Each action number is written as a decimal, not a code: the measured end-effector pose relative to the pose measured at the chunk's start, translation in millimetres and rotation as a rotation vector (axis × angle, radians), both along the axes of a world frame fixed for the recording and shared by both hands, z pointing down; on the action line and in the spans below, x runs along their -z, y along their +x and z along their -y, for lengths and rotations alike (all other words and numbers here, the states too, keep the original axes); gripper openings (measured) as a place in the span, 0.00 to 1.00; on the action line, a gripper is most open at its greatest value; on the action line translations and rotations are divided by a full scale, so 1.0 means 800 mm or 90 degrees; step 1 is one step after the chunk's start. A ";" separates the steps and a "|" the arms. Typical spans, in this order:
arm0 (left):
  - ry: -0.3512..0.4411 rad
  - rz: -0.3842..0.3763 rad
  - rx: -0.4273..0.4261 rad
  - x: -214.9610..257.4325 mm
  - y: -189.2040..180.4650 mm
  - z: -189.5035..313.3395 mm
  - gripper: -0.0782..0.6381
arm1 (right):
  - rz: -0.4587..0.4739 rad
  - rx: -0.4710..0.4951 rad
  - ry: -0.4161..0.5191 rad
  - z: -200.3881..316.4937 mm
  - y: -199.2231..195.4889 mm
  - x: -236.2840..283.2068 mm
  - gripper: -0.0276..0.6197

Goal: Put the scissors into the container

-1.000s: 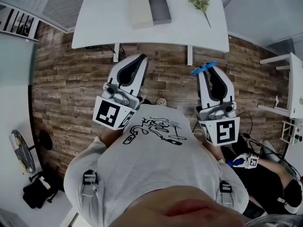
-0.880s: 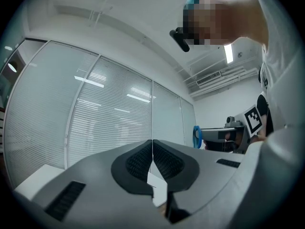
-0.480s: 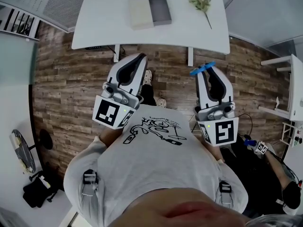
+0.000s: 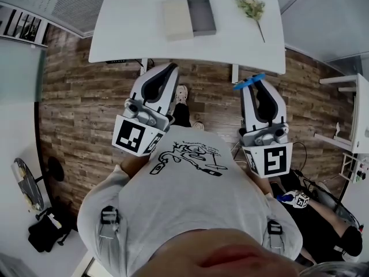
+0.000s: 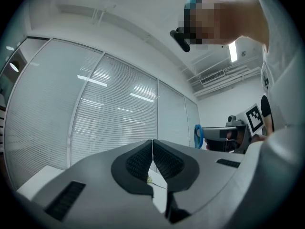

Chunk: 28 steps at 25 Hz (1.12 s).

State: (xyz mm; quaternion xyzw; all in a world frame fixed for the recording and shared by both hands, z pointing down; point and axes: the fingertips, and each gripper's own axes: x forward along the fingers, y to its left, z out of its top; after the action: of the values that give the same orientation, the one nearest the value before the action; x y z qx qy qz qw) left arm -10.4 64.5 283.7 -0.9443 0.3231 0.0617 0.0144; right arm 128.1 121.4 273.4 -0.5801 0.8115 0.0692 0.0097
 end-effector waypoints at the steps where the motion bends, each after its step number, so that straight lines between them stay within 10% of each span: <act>1: -0.001 -0.001 0.000 -0.001 -0.001 0.008 0.14 | 0.000 0.000 -0.001 0.008 -0.002 0.000 0.17; 28: -0.012 -0.011 -0.022 0.005 -0.024 0.278 0.14 | -0.017 -0.016 -0.014 0.277 -0.027 0.009 0.17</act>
State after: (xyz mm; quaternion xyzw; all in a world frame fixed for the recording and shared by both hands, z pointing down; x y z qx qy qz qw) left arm -29.6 -158.2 279.8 -0.9492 0.3073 0.0673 0.0018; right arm 106.5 -100.1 266.2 -0.5896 0.8048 0.0680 -0.0084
